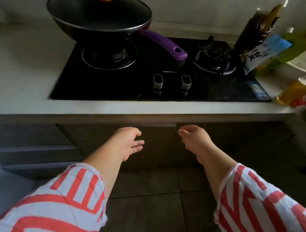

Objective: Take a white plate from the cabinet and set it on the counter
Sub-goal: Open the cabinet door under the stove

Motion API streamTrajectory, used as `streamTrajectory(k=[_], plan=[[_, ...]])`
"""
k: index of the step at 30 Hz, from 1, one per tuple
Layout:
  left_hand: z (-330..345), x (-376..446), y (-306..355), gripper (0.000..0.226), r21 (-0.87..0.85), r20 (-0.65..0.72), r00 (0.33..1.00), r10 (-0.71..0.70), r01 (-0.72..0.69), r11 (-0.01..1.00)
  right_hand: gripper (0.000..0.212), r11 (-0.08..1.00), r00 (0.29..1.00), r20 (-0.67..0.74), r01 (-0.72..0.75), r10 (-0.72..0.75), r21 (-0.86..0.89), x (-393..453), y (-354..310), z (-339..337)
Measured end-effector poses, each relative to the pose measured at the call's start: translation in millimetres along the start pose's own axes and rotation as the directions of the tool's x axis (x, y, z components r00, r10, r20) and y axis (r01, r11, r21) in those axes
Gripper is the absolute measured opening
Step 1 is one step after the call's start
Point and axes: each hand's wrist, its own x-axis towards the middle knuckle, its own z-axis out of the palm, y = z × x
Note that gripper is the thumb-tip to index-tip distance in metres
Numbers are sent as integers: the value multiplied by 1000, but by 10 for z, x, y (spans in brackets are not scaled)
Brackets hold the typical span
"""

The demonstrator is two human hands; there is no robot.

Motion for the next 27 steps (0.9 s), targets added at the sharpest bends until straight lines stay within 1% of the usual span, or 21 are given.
streamTrajectory(k=[2,6,8,11,14,16,19,22,25,27], plan=[[56,205,35,29,-93,13,1000,-2,4,996,31,998,999,-27,-26,27,57,145,57,42],[107,505,9,39,-245,-5,999,-36,34,969,34,988,995,-62,-66,75,139,379,170,140],[130,585,-2,38,-314,1,999,-47,45,948,35,983,993,-79,-76,91,168,458,193,164],[164,660,-1,29,-374,-25,998,-53,40,927,36,978,991,-82,-91,108,188,521,226,207],[192,672,-9,26,-429,-31,998,-52,34,903,39,980,988,-109,-85,106,180,519,230,216],[178,657,-33,22,-424,-22,999,-45,31,905,40,988,988,-130,-67,86,140,501,242,207],[126,618,-93,20,-348,-14,999,-41,34,937,44,996,986,-152,-53,63,65,451,289,211],[76,559,-192,20,-284,-25,997,-67,57,957,48,1000,988,-154,-23,25,18,351,298,242],[2,472,-332,11,-219,-38,997,-71,61,974,48,997,995,-95,38,-44,-65,218,262,288],[-73,405,-437,10,-185,-37,997,-71,63,981,43,990,997,1,75,-75,-122,137,214,327]])
